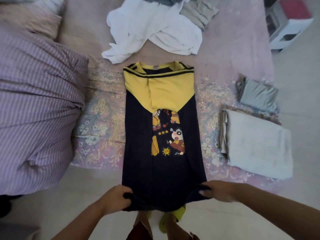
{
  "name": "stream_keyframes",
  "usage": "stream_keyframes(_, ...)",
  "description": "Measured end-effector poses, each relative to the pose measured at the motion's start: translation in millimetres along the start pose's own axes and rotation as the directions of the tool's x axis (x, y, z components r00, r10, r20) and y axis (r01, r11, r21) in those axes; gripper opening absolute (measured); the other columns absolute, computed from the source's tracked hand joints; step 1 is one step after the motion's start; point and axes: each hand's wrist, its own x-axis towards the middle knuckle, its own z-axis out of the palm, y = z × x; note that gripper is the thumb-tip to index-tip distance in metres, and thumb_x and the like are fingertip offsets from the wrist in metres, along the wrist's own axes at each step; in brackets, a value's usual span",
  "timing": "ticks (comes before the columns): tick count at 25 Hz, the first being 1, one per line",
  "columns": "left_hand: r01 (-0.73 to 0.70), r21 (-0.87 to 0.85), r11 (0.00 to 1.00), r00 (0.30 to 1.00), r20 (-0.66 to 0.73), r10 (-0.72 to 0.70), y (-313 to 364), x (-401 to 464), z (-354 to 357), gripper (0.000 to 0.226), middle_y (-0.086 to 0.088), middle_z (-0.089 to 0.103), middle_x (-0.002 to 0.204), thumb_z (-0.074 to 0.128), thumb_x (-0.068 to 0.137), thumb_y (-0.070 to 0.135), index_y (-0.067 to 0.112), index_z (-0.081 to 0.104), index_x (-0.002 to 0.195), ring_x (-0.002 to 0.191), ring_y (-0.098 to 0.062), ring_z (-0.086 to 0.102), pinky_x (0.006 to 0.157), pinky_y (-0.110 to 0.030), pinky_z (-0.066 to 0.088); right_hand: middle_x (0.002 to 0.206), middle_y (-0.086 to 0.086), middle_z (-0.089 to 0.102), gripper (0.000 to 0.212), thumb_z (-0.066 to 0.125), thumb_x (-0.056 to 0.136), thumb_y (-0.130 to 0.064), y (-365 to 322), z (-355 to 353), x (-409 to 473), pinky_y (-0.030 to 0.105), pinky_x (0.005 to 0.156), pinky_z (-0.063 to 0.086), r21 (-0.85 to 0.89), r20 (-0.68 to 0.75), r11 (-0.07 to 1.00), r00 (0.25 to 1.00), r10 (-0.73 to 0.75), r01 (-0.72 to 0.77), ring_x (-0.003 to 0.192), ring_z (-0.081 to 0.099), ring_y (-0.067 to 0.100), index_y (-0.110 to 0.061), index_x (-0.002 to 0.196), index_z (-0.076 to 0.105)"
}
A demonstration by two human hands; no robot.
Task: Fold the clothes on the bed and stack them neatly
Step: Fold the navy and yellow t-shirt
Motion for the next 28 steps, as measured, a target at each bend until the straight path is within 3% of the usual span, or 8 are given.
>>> stream_keyframes(3, 0.080, -0.153, 0.985, 0.996, 0.052, -0.073, 16.5, 0.6, -33.1, 0.029, -0.009, 0.070, 0.088, 0.054, 0.082, -0.008, 0.013, 0.073, 0.088, 0.087, -0.024, 0.065, 0.076, -0.033, 0.047, 0.141, 0.013, 0.057, 0.040, 0.044, 0.109, -0.026, -9.3, -41.7, -7.6, 0.034, 0.108, 0.041, 0.306, -0.011, 0.952, 1.000, -0.001, 0.004, 0.126, 0.054, 0.025, -0.006, 0.143, 0.050)
stream_keyframes(8, -0.133, -0.431, 0.892, 0.918, -0.393, -0.053, 63.1, 74.5, -147.3, 0.035, -0.018, 0.068, 0.107, 0.052, 0.093, -0.012, 0.001, 0.065, 0.122, 0.093, -0.027, 0.064, 0.079, -0.033, 0.053, 0.129, 0.012, 0.065, 0.033, 0.046, 0.108, -0.027, -37.3, -157.0, 33.7, 0.039, 0.097, 0.048, 0.655, -0.428, 0.705, 0.902, 0.047, 0.274, 0.111, 0.062, 0.024, -0.010, 0.134, 0.056)
stream_keyframes(12, -0.307, -0.679, 0.667, 0.853, -0.507, -0.124, 88.5, 166.5, -205.7, 0.029, -0.013, 0.065, 0.119, 0.061, 0.099, 0.012, 0.009, 0.060, 0.129, 0.102, -0.023, 0.063, 0.084, -0.034, 0.053, 0.121, 0.007, 0.066, 0.037, 0.053, 0.105, -0.037, -34.7, -215.7, 106.7, 0.035, 0.089, 0.051, 0.739, -0.615, 0.484, 0.762, 0.203, 0.468, 0.103, 0.063, 0.020, -0.007, 0.125, 0.062)
stream_keyframes(14, -0.221, -0.754, 0.619, 0.879, -0.429, -0.209, 86.8, 190.5, -196.6, 0.031, -0.012, 0.066, 0.122, 0.065, 0.098, 0.026, 0.008, 0.062, 0.123, 0.108, -0.024, 0.063, 0.093, -0.040, 0.052, 0.117, 0.008, 0.068, 0.039, 0.057, 0.102, -0.039, -25.3, -213.0, 134.0, 0.038, 0.090, 0.053, 0.772, -0.590, 0.486, 0.748, 0.305, 0.410, 0.103, 0.065, 0.022, -0.005, 0.119, 0.065)
stream_keyframes(18, -0.138, -0.638, 0.758, 0.809, -0.514, -0.285, 79.9, 203.8, -181.8, 0.037, -0.014, 0.066, 0.127, 0.066, 0.098, 0.022, 0.001, 0.062, 0.129, 0.115, -0.027, 0.063, 0.100, -0.044, 0.051, 0.116, 0.017, 0.070, 0.033, 0.063, 0.101, -0.027, -23.8, -201.0, 158.7, 0.043, 0.095, 0.055, 0.781, -0.601, 0.505, 0.664, 0.445, 0.367, 0.108, 0.067, 0.031, 0.004, 0.112, 0.067)
stream_keyframes(21, -0.222, -0.820, 0.527, 0.939, -0.326, -0.111, 77.1, 198.3, -198.9, 0.029, -0.011, 0.065, 0.132, 0.052, 0.105, 0.021, 0.006, 0.060, 0.128, 0.118, -0.022, 0.063, 0.102, -0.039, 0.050, 0.112, 0.012, 0.070, 0.027, 0.058, 0.104, -0.025, -29.5, -216.2, 148.3, 0.040, 0.092, 0.056, 0.762, -0.640, 0.445, 0.651, 0.408, 0.470, 0.105, 0.068, 0.027, -0.001, 0.111, 0.067)
stream_keyframes(23, -0.231, -0.880, 0.415, 0.951, -0.295, -0.096, 77.1, 203.7, -212.4, 0.026, -0.008, 0.067, 0.128, 0.049, 0.106, 0.024, 0.011, 0.062, 0.125, 0.113, -0.020, 0.065, 0.098, -0.035, 0.052, 0.110, 0.009, 0.069, 0.029, 0.055, 0.105, -0.028, -26.6, -232.9, 147.7, 0.037, 0.088, 0.056, 0.750, -0.662, 0.363, 0.641, 0.389, 0.553, 0.099, 0.066, 0.021, -0.002, 0.114, 0.065)
stream_keyframes(28, -0.157, -0.769, 0.619, 0.829, -0.443, -0.341, 89.9, 237.3, -216.6, 0.036, -0.010, 0.070, 0.106, 0.051, 0.105, 0.041, 0.010, 0.067, 0.113, 0.094, -0.025, 0.066, 0.084, -0.040, 0.053, 0.093, 0.014, 0.062, 0.041, 0.054, 0.104, -0.035, -26.1, -243.5, 170.5, 0.036, 0.069, 0.048, 0.754, -0.636, 0.554, 0.603, 0.481, 0.353, 0.083, 0.057, 0.024, 0.005, 0.104, 0.065)
